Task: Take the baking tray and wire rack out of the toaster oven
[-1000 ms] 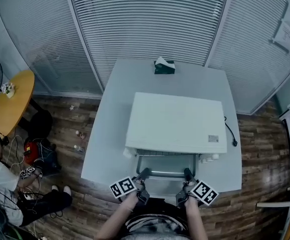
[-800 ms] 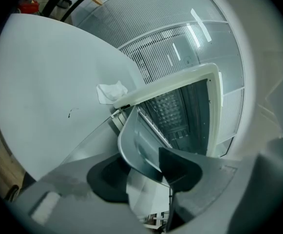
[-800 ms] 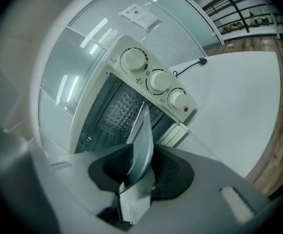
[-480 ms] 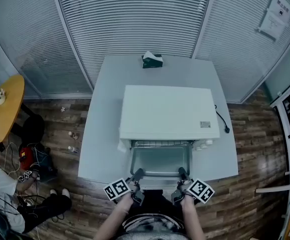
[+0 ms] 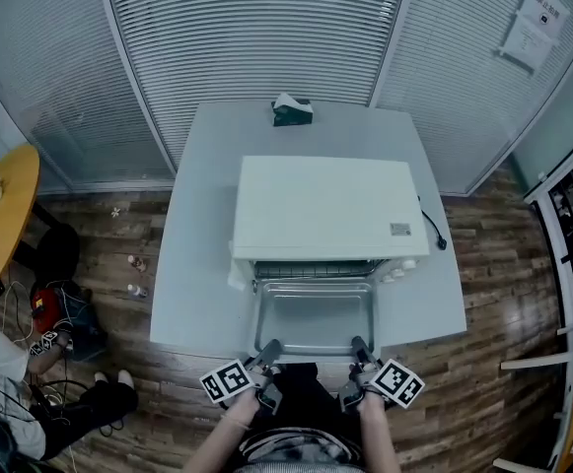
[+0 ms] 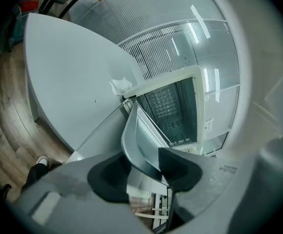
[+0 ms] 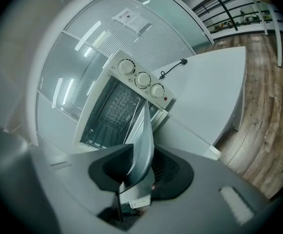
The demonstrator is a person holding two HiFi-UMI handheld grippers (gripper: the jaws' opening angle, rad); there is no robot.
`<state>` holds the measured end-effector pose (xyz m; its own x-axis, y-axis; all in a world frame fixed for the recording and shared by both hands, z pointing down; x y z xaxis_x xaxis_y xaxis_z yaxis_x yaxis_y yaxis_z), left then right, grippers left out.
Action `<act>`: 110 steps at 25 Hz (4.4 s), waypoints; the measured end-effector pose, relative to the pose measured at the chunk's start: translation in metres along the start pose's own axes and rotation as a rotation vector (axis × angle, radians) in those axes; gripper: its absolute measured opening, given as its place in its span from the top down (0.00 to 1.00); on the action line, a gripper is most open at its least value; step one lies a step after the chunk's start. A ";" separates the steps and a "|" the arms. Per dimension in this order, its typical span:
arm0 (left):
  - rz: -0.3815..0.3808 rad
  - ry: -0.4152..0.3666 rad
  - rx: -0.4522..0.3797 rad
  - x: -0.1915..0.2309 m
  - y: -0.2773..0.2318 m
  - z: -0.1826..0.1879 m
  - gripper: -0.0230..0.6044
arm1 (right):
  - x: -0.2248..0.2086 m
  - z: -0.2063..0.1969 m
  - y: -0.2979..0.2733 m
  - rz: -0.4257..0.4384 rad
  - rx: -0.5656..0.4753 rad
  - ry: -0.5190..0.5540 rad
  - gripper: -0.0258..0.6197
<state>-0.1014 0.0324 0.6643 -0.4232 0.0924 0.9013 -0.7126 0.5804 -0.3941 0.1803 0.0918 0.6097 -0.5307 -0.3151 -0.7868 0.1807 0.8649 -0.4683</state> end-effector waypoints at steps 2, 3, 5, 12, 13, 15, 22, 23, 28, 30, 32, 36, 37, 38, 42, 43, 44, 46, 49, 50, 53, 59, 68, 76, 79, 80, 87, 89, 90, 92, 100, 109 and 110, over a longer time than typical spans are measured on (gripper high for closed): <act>-0.010 0.001 -0.001 -0.001 0.004 -0.004 0.68 | 0.001 -0.001 0.005 0.006 -0.002 0.010 0.79; -0.013 -0.003 -0.002 -0.002 0.006 -0.005 0.68 | 0.002 -0.001 0.007 0.008 -0.001 0.019 0.79; -0.022 -0.026 -0.005 -0.005 0.011 -0.005 0.68 | 0.004 -0.003 0.013 0.011 0.005 0.040 0.79; -0.075 -0.126 -0.044 -0.027 0.029 0.002 0.70 | 0.018 -0.005 0.024 0.039 0.012 0.129 0.79; -0.082 -0.135 -0.050 -0.030 0.031 0.003 0.70 | 0.020 -0.005 0.024 0.042 0.015 0.143 0.78; -0.096 -0.154 -0.061 -0.036 0.036 0.005 0.71 | 0.025 -0.004 0.027 0.045 0.023 0.166 0.78; -0.184 -0.199 -0.094 -0.053 0.054 0.002 0.71 | 0.040 0.003 0.041 0.104 0.037 0.217 0.77; -0.196 -0.201 -0.103 -0.058 0.055 0.003 0.71 | 0.042 0.004 0.042 0.114 0.035 0.221 0.77; -0.245 -0.231 -0.132 -0.072 0.065 0.005 0.71 | 0.056 0.013 0.049 0.163 0.012 0.240 0.78; -0.273 -0.239 -0.145 -0.079 0.070 0.005 0.71 | 0.059 0.015 0.051 0.181 0.008 0.240 0.78; -0.301 -0.253 -0.159 -0.085 0.073 0.008 0.71 | 0.062 0.017 0.052 0.198 0.004 0.235 0.78; -0.342 -0.298 -0.184 -0.102 0.079 0.018 0.71 | 0.078 0.025 0.050 0.244 -0.008 0.224 0.78; -0.346 -0.309 -0.188 -0.107 0.079 0.022 0.71 | 0.082 0.029 0.049 0.252 -0.010 0.225 0.78; -0.344 -0.316 -0.189 -0.112 0.079 0.025 0.72 | 0.086 0.032 0.047 0.260 -0.012 0.227 0.78; -0.333 -0.317 -0.195 -0.128 0.072 0.038 0.72 | 0.102 0.046 0.037 0.307 -0.024 0.207 0.78; -0.333 -0.312 -0.199 -0.133 0.070 0.042 0.72 | 0.105 0.051 0.034 0.305 -0.025 0.212 0.78; -0.333 -0.307 -0.204 -0.138 0.067 0.046 0.72 | 0.108 0.057 0.032 0.297 -0.022 0.218 0.78; -0.332 -0.296 -0.210 -0.146 0.062 0.053 0.73 | 0.111 0.065 0.025 0.286 -0.011 0.187 0.78; -0.328 -0.280 -0.215 -0.154 0.050 0.064 0.73 | 0.113 0.074 0.013 0.268 0.006 0.119 0.77; -0.327 -0.269 -0.216 -0.156 0.046 0.067 0.73 | 0.114 0.078 0.010 0.263 0.007 0.110 0.77; -0.327 -0.228 -0.221 -0.162 0.035 0.076 0.73 | 0.120 0.090 0.002 0.270 0.006 0.132 0.75; -0.349 -0.178 -0.258 -0.176 0.018 0.095 0.73 | 0.137 0.114 -0.011 0.255 -0.009 0.272 0.68; -0.343 -0.191 -0.274 -0.186 -0.012 0.113 0.72 | 0.144 0.145 -0.041 0.191 -0.078 0.410 0.67; -0.285 -0.244 -0.364 -0.183 -0.017 0.114 0.63 | 0.142 0.148 -0.044 0.215 -0.099 0.447 0.63; -0.277 -0.259 -0.414 -0.176 -0.012 0.118 0.61 | 0.143 0.149 -0.037 0.235 -0.136 0.477 0.55; -0.276 -0.260 -0.433 -0.175 -0.010 0.120 0.58 | 0.143 0.149 -0.033 0.240 -0.157 0.485 0.51; -0.225 -0.594 -0.489 -0.183 0.008 0.124 0.41 | 0.149 0.150 -0.004 0.263 -0.295 0.656 0.36; -0.161 -0.847 -0.490 -0.191 0.015 0.120 0.35 | 0.152 0.145 0.001 0.241 -0.300 0.804 0.33; -0.127 -0.972 -0.482 -0.195 0.017 0.116 0.33 | 0.152 0.141 0.003 0.224 -0.294 0.886 0.33; -0.077 -1.164 -0.449 -0.200 0.018 0.109 0.32 | 0.152 0.132 0.003 0.188 -0.275 1.018 0.33; -0.034 -1.316 -0.401 -0.213 0.009 0.108 0.33 | 0.151 0.129 -0.006 0.195 -0.242 1.087 0.38; -0.061 -1.268 -0.391 -0.218 -0.017 0.124 0.33 | 0.159 0.155 -0.035 0.190 -0.210 1.062 0.39; -0.056 -1.266 -0.390 -0.219 -0.020 0.128 0.33 | 0.160 0.157 -0.038 0.191 -0.209 1.063 0.39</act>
<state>-0.0659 -0.1027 0.4519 -0.7765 -0.6288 0.0411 -0.6296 0.7713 -0.0931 0.2182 -0.0525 0.4386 -0.9693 0.2416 -0.0448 0.2455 0.9442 -0.2195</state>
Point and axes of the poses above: the fingertips, and each gripper's own axes: y backward along the fingers, x to its left, z out of its top, the point moved 7 cm from there along y, backward along the fingers, and after that the axes turned 2 degrees about z, right-handed, at the moved point
